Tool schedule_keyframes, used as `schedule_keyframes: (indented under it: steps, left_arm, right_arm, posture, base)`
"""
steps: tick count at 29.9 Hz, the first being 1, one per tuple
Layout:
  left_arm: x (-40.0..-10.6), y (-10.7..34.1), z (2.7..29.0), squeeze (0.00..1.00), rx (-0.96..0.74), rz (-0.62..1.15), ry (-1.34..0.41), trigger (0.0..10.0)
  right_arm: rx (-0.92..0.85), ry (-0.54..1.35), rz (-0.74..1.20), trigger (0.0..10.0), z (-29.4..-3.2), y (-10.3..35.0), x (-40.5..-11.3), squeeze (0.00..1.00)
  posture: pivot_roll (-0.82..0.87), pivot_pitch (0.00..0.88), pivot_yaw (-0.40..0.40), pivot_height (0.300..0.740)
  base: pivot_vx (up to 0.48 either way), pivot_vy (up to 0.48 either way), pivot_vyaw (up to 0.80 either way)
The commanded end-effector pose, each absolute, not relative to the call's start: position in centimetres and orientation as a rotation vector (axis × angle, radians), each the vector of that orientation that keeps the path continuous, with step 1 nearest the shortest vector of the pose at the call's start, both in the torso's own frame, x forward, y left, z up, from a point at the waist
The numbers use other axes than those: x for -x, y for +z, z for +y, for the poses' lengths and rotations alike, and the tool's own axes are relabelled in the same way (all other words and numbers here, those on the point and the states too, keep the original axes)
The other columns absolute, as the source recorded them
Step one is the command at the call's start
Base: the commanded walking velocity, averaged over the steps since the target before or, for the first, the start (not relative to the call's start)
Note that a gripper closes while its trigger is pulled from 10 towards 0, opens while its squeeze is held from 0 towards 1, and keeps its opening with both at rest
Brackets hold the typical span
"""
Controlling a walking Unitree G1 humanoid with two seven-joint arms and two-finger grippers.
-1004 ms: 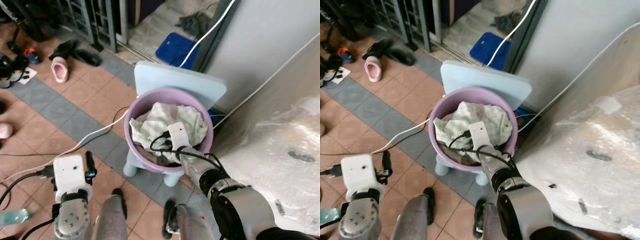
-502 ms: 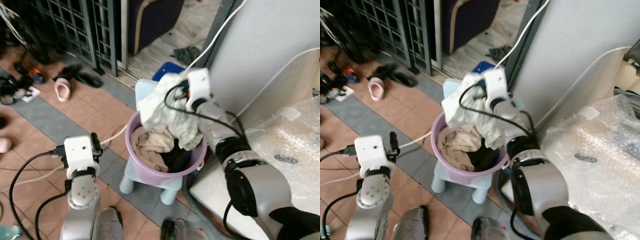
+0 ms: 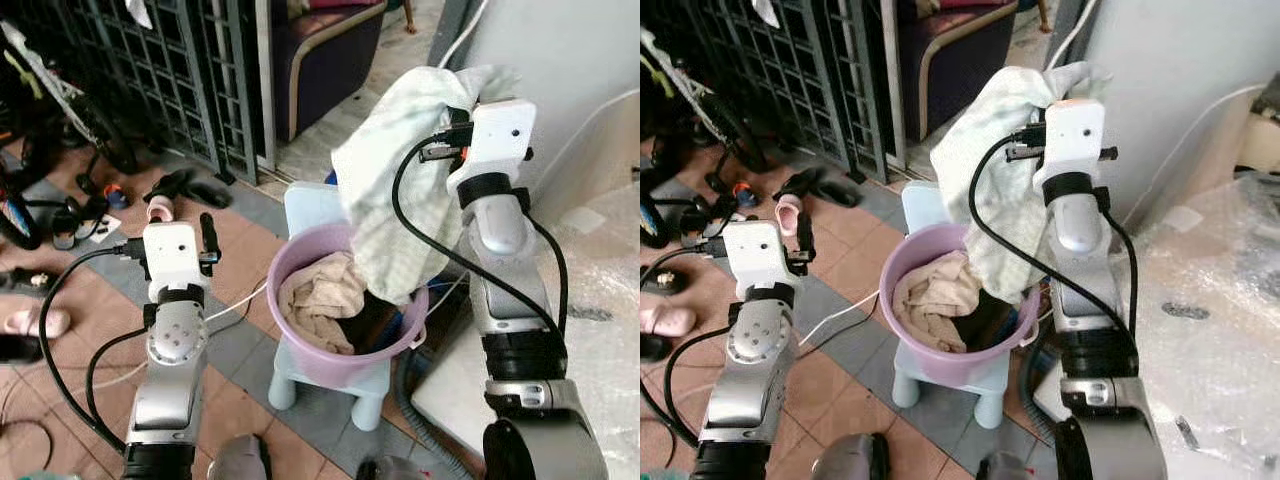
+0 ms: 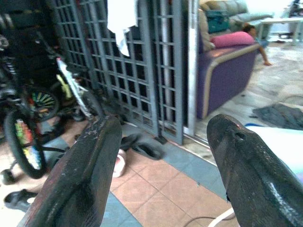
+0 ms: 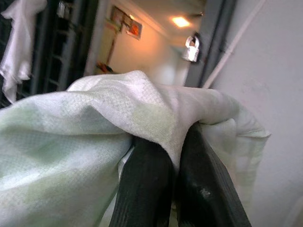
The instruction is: Clothes washing
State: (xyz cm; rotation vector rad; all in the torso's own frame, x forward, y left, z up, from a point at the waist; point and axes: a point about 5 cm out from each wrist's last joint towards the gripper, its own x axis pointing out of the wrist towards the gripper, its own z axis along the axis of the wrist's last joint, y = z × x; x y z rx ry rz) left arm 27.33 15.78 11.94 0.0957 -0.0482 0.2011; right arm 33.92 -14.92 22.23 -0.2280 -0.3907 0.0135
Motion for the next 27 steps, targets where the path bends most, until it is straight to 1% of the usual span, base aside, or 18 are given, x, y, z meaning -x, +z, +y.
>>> schedule_keyframes:
  steps: [1, 5, 10, 12, 18, 22, 27]
  left_arm:
    - [-27.4, 11.8, 15.3, 0.0, -0.088, -0.048, 0.176, 10.0]
    - [-27.6, 11.5, 15.1, 0.0, -0.083, -0.042, 0.166, 10.0]
    - [-27.8, 11.5, 15.2, 0.0, -0.086, -0.044, 0.162, 10.0]
    - [-27.9, 11.6, 15.4, 0.0, -0.089, -0.047, 0.165, 10.0]
    - [-28.1, 11.6, 15.8, 0.0, -0.09, -0.052, 0.185, 10.0]
    - [-28.3, 12.2, 15.9, 0.0, -0.077, -0.086, 0.196, 10.0]
    - [-28.0, 12.0, 16.3, 0.0, -0.051, -0.081, 0.199, 10.0]
  right_arm:
    - [0.241, -0.021, -0.415, 10.0, -15.4, 22.9, -33.5, 0.0]
    - [0.268, -0.047, -0.41, 10.0, -15.6, 22.9, -33.3, 0.0]
    - [0.284, -0.047, -0.434, 10.0, -15.3, 23.7, -33.4, 0.0]
    - [0.281, -0.05, -0.431, 10.0, -15.2, 23.7, -33.6, 0.0]
    - [0.265, -0.041, -0.418, 10.0, -14.9, 23.4, -34.2, 0.0]
    - [0.271, -0.015, -0.419, 10.0, -14.5, 23.5, -34.5, 0.0]
    - [0.276, -0.002, -0.407, 10.0, -14.4, 23.2, -34.5, 0.0]
  posture:
    - [0.0, 0.0, 0.027, 0.74]
    - [0.01, 0.0, 0.026, 0.74]
    - [0.01, 0.0, 0.031, 0.74]
    - [0.02, 0.0, 0.041, 0.74]
    - [0.03, 0.0, 0.035, 0.74]
    - [0.04, 0.0, 0.025, 0.74]
    - [0.03, 0.0, 0.019, 0.74]
  base:
    - [0.0, -0.307, -0.74]
    - [0.0, -0.419, -0.74]
    - [0.0, -0.42, -0.74]
    - [0.0, -0.422, -0.74]
    - [0.0, -0.392, -0.74]
    - [0.0, 0.0, -0.12]
    - [0.0, 0.0, 0.0]
